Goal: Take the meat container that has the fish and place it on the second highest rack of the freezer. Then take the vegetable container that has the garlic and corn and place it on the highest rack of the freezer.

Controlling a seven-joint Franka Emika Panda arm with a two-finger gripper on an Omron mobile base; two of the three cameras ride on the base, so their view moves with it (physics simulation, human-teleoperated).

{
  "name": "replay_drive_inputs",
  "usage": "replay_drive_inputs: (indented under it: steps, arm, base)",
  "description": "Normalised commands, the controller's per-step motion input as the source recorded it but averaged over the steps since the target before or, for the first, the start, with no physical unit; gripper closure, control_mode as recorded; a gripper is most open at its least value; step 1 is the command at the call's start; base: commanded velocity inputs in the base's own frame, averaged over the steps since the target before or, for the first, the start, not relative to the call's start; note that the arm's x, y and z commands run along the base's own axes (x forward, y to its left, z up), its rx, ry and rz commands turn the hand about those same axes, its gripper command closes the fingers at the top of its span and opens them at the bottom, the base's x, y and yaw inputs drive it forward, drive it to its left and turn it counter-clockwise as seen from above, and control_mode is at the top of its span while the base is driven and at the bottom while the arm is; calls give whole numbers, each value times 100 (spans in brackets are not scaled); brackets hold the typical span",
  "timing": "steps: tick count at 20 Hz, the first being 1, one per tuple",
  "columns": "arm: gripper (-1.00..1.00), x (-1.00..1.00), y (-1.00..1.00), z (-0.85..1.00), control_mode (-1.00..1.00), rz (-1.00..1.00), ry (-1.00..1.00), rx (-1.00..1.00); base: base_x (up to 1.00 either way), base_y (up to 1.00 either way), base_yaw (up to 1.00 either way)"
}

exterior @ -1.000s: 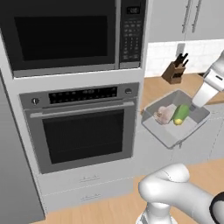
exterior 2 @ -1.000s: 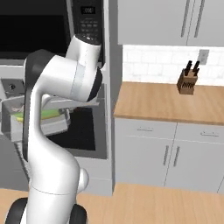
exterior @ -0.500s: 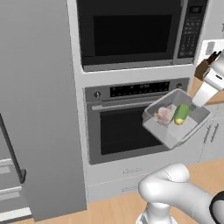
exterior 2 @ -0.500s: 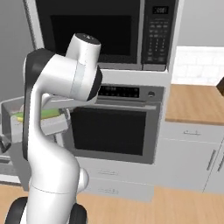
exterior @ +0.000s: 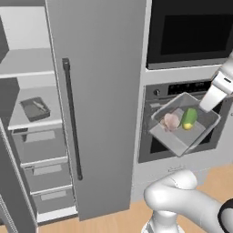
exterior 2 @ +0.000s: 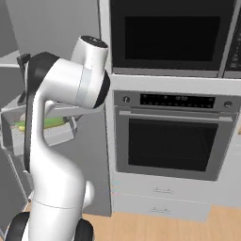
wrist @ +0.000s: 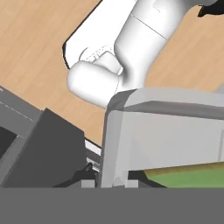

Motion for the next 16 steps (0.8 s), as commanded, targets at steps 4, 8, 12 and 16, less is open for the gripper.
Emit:
replay_drive_inputs:
  steps: [4, 8, 12, 16]
  arm:
    - [100, 0, 0, 0, 100, 0, 0, 0]
    - [100, 0, 0, 0, 100, 0, 0, 0]
    - [100, 0, 0, 0, 100, 0, 0, 0]
    - [100, 0, 0, 0, 100, 0, 0, 0]
  base:
    - [0, 99, -10]
    - [5, 88, -12]
    - [21, 62, -10]
    - [58, 31, -11]
